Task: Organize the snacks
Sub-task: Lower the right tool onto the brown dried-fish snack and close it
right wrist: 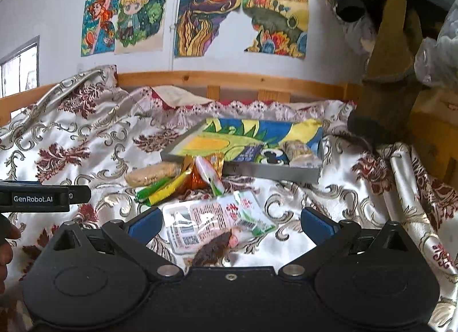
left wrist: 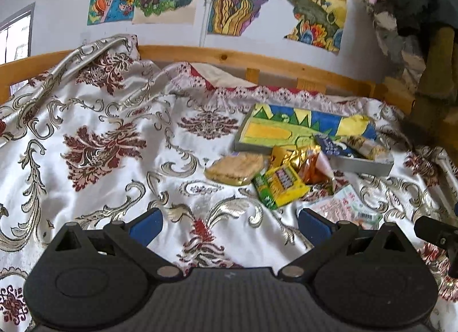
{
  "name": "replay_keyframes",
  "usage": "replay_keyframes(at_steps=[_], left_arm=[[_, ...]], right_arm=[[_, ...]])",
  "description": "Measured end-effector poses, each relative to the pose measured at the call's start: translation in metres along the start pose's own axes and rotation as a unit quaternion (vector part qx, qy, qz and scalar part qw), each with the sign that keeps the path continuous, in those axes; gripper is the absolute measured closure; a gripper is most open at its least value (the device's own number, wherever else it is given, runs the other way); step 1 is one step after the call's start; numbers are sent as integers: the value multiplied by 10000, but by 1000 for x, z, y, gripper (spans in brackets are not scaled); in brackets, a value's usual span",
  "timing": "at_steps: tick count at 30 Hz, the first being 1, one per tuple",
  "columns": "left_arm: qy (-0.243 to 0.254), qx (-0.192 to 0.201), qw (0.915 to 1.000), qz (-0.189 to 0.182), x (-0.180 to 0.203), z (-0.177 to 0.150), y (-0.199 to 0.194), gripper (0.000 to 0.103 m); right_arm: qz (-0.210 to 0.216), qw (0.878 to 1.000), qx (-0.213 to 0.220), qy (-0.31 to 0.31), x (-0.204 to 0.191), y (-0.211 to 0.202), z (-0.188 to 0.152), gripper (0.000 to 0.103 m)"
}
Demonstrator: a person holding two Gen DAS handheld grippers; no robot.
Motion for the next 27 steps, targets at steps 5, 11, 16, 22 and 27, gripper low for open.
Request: replay_keyframes(at_steps=[5,11,16,22,27], left_arm=[[21,-96,9999,31,-2,-2,4,0],[-46,-275,9995,113,-5,-4,11,1],[-107,-424,9989,172,-9,-6,18,0],[-127,-423,9989,137,-9,-5,22,0],[-78,-407,9991,104,-7,-5,25,0]], right_arm=[[31,9999,-147,53,2,7,-3,1],[61,9995,-283,147,4,14,-7,1],[148,9989,-356,252,7,18,-9,1],[164,9982,-480,316,7,27,-12,1],[253,9972,-580,395,10,34,-14,1]])
Point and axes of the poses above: each gripper's, at about its wrist camera, not at the fingertips, and y roughly the way its jaws point, x to its right, z to its top, the point moved 1 cm from there along y, roughly the way its jaws point, and after that the axes turned 11 degrees about z, right-handed, at the moved point
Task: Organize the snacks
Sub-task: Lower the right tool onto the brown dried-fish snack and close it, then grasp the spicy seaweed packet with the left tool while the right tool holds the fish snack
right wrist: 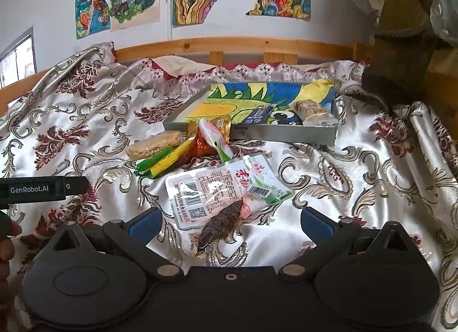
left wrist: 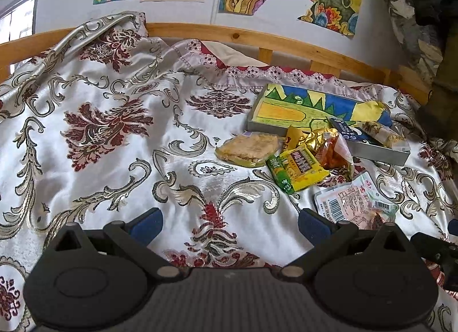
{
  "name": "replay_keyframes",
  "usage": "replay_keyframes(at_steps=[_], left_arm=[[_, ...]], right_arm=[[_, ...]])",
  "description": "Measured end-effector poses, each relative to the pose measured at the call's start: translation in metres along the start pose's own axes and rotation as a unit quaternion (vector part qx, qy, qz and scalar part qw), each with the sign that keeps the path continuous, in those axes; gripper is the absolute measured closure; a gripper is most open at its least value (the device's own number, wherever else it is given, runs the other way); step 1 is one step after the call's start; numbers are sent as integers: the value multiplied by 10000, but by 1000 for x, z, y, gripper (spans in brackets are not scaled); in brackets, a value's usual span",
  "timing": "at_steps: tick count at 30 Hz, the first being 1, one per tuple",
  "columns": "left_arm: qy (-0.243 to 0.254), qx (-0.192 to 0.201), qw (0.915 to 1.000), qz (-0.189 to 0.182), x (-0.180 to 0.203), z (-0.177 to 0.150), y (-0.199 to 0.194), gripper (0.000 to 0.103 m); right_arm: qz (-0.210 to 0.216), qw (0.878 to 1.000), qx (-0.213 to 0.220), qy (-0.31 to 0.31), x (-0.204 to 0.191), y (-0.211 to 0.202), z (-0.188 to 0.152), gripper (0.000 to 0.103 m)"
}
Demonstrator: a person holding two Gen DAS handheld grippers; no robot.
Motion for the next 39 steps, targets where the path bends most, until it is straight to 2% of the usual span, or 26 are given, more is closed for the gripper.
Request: replay_keyframes(at_steps=[5,9,15,21,30,32,35,36,37,39], left_arm=[[-35,-59,10000,-58,2,1,9,0],[-110,-147,9994,-289,8,8,22,1],[304,-59,9968,-739,29,20,35,0],[467,-43,9909,-1266,42,23,43,1],[568,-135,9848,-1634,45,19,44,1],[572,-131,9840,-1685,45,18,44,1],[598,-129,9825,-1756,47,17,42,1],[619,-113,9822,-1768,47,17,42,1],[646,-93,9817,-1787,47,17,41,1],[698,-84,9802,-1853,49,16,40,1]], right_arm=[[11,10000,-77,-18,3,8,2,1],[-21,9998,-166,-90,4,17,2,1],[-60,9993,-274,-227,5,37,1,1],[-58,9987,-465,-206,6,58,-2,11],[57,9967,-813,53,8,83,-8,18],[22,9966,-824,60,7,83,-8,23],[-89,9964,-837,-18,6,81,-8,38],[-182,9963,-843,-51,6,81,-8,49],[-293,9959,-847,-84,6,80,-7,55],[-341,9958,-851,-62,9,76,-7,61]])
Point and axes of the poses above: each gripper's, at about its wrist camera, not at the fingertips, and y roughly the way its jaws point, x to its right, z to its top, the point moved 1 cm from there along y, roughly the way its jaws point, and after that the axes turned 11 degrees about z, right-handed, at the moved point
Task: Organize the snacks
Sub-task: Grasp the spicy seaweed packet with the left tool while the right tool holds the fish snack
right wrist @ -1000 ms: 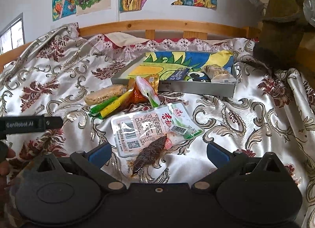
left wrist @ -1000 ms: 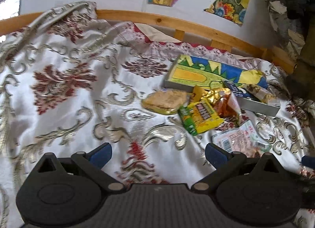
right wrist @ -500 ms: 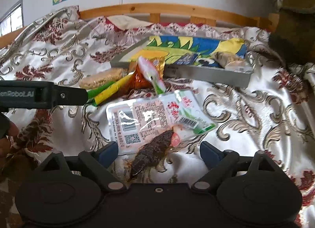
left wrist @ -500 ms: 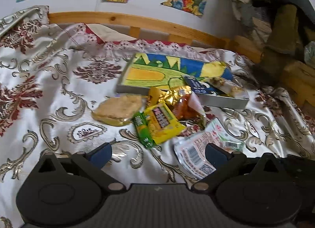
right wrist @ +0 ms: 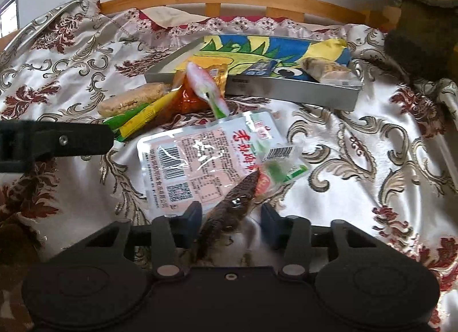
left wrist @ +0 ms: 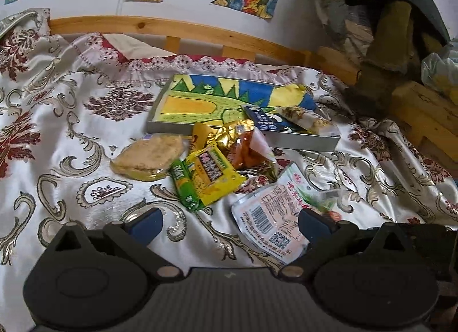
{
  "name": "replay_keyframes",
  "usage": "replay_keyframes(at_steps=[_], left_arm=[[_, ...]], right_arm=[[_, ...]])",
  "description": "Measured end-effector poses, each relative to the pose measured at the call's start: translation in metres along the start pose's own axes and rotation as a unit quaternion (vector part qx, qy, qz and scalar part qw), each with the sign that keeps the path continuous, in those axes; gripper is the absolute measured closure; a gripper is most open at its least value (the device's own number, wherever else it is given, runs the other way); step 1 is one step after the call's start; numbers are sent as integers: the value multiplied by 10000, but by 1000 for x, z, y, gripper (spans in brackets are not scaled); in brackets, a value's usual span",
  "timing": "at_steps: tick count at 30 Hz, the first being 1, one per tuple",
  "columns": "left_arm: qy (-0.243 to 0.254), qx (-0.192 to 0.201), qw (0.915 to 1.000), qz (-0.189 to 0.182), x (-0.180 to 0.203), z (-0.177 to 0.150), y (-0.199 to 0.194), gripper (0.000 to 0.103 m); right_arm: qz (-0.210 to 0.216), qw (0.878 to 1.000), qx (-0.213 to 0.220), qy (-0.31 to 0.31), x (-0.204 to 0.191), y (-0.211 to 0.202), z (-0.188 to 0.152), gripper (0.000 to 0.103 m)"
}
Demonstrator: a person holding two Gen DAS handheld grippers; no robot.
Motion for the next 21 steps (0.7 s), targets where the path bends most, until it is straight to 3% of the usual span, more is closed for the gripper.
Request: replay_keyframes(at_steps=[3,6,10,15,21], left_arm=[[132,-23,9997,-200,4,0,0,1],[354,-252,9964,-729,10,0,7,1],[419,-432,9922,-1094,18,2,22,1],[-21,-1014,9870,-1249,11,7,55,1],[-587,-1103,9842,-1252,-1,11,75,1]], right_arm=[[-213,9998,-25,21,7,-7,-1,65],[-435,9990,-53,81,17,-14,-1,66],[-449,9979,-59,468,34,-20,-1,67],[-483,9972,-75,571,35,-17,-3,66],[-525,9974,-80,490,31,-13,-3,65]])
Point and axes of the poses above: each gripper's, at about its wrist camera, not at the fingertips, and y roughly the way its jaws point, x to its right, z to its top, the point moved 1 cm from there along y, roughly the way its jaws point, and after that the axes turned 11 degrees about z, right-handed, at the moved point
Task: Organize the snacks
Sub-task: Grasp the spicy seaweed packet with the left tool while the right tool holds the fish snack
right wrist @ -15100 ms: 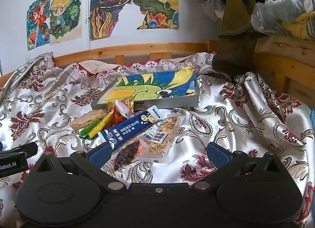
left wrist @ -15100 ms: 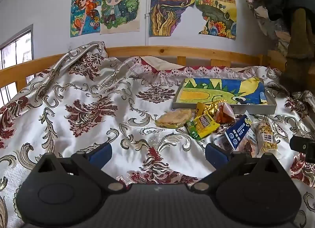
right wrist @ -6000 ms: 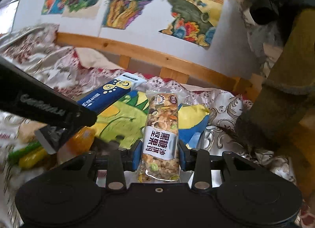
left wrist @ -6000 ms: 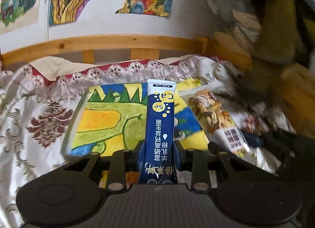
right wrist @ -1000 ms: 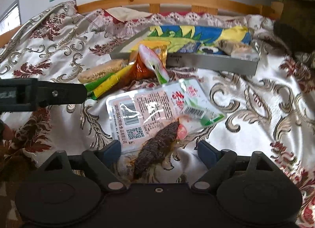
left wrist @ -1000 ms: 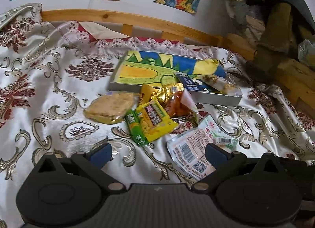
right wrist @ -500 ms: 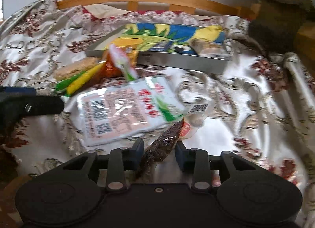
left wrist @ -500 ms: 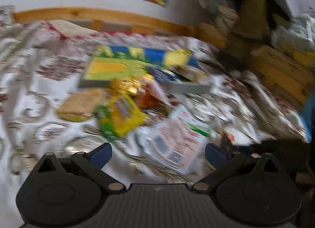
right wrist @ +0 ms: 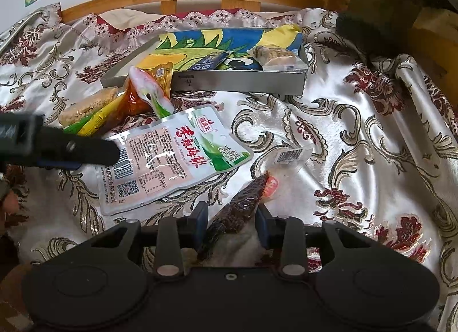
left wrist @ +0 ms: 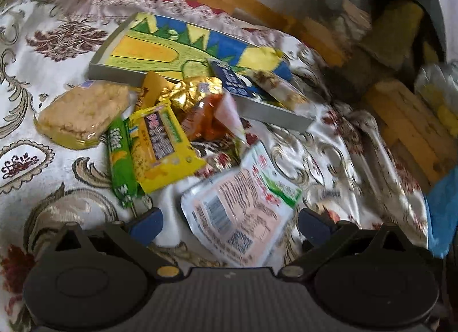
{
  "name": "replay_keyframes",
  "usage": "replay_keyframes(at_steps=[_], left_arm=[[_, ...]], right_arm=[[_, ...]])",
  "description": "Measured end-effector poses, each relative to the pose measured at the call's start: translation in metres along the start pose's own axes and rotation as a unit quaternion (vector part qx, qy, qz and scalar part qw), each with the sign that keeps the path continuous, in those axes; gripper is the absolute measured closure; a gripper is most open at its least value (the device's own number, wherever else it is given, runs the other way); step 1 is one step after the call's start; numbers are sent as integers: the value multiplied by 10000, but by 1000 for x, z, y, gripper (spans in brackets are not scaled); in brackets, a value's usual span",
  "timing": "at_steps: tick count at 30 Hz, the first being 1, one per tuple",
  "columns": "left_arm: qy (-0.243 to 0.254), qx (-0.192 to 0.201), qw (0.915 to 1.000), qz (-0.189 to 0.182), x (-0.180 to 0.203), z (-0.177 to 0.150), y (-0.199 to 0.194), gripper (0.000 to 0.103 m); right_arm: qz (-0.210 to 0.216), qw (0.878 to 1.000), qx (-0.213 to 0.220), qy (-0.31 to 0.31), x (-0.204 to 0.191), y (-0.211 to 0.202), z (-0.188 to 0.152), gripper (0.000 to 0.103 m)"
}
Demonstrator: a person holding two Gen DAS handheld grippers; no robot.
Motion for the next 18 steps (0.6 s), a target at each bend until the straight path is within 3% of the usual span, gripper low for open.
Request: replay_keyframes(at_steps=[3,11,14,18], left_arm=[[-108,19,9998,-163,-2,4,10,2],[-191,212,9988,-398,-5,3,4,18],[-15,151,9996,-218,2,3,7,27],[107,121,9998,-148,6,1,9,46]], right_arm=[[-3,10000,4,-5,0,1,0,65],[-2,10000,10,9,-3,4,0,64],[-1,10000,9,23,-3,3,0,63],[13,10000,4,16,-6,6,1,62]])
Point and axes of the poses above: each gripper's, at about its wrist camera, not at the fingertips, and y roughly the way its jaws point, x to its right, z to its top, the point moved 1 cm from there along y, roughly the way its jaws point, and after that the axes turned 11 degrees about z, right-handed, at the moved point
